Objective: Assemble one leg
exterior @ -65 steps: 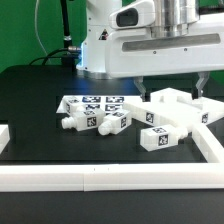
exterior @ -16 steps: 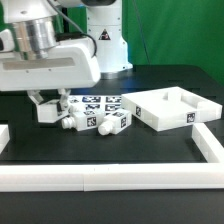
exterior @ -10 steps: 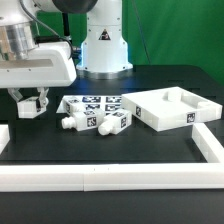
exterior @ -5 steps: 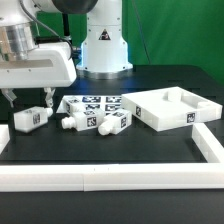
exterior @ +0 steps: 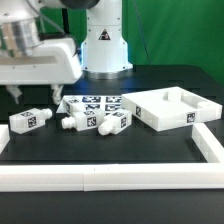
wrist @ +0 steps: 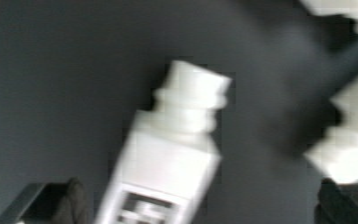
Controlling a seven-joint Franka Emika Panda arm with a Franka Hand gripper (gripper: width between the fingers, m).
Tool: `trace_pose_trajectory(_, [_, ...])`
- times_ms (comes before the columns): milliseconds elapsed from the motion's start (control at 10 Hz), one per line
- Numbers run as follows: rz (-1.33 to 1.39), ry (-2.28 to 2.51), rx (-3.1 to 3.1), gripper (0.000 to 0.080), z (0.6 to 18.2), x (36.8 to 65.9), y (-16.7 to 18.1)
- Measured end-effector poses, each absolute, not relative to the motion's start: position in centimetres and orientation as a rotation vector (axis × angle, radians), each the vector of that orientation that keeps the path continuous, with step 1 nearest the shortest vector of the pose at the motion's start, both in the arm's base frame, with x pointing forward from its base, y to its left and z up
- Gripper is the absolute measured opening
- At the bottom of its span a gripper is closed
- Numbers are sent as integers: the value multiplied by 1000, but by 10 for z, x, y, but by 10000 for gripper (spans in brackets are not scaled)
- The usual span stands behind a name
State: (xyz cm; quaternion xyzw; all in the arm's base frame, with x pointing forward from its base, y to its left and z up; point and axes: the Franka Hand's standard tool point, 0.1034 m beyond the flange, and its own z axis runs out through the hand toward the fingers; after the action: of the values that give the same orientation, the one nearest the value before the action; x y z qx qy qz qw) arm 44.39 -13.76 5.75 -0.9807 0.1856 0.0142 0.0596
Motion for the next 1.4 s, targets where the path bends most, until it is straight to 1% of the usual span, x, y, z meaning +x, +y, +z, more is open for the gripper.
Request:
trace_pose_trajectory(100, [31, 608, -2962, 649, 69, 451, -115])
trace_pose_trajectory(200, [32, 591, -2974, 649, 76, 456, -86])
trace_pose_trajectory(300, [36, 554, -2982, 649, 75, 457, -76])
trace_pose_trajectory(500, [36, 568, -2980, 649, 74, 456, -81])
trace_pose_trajectory(700, [47, 656, -2965, 649, 75, 456, -74])
trace_pose_trajectory(1000, [169, 946, -2888, 649, 87, 456, -12])
trace_pose_trajectory(1100, [217, 1022, -2860, 649, 82, 462, -1])
trace_pose_trajectory(1300, [224, 1044, -2886, 649, 55, 469, 2])
trace_pose_trajectory(1400, [222, 1046, -2895, 649, 47, 467, 1])
